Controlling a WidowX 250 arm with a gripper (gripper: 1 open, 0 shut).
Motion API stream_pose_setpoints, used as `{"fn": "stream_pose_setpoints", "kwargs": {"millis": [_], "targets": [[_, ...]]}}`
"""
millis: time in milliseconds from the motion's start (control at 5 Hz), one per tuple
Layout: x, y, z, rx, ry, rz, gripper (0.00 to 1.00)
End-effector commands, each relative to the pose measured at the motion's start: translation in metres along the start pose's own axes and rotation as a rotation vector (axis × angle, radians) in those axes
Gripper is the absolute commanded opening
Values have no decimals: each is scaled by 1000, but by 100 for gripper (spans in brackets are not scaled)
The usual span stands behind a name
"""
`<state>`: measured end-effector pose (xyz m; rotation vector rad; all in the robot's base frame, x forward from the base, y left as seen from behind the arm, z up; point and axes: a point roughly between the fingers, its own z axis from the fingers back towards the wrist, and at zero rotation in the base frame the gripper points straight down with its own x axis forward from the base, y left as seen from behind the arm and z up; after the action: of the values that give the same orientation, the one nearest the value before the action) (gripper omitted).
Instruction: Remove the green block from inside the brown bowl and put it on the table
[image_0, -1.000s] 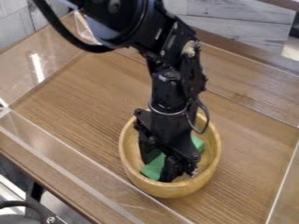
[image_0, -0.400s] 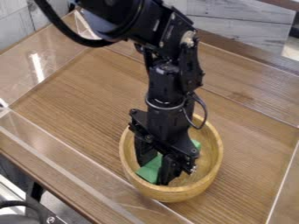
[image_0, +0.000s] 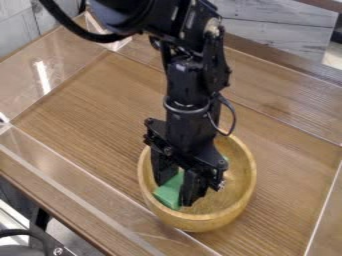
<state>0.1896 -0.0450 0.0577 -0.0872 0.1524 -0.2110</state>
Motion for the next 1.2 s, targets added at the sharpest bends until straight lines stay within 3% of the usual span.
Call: {"fn": "stream_pose_setpoints", "kwargs": {"millis": [0, 1000], "targets": [[8, 1, 20, -13, -55, 6, 0], [14, 9, 41, -60, -95, 57, 0]]}}
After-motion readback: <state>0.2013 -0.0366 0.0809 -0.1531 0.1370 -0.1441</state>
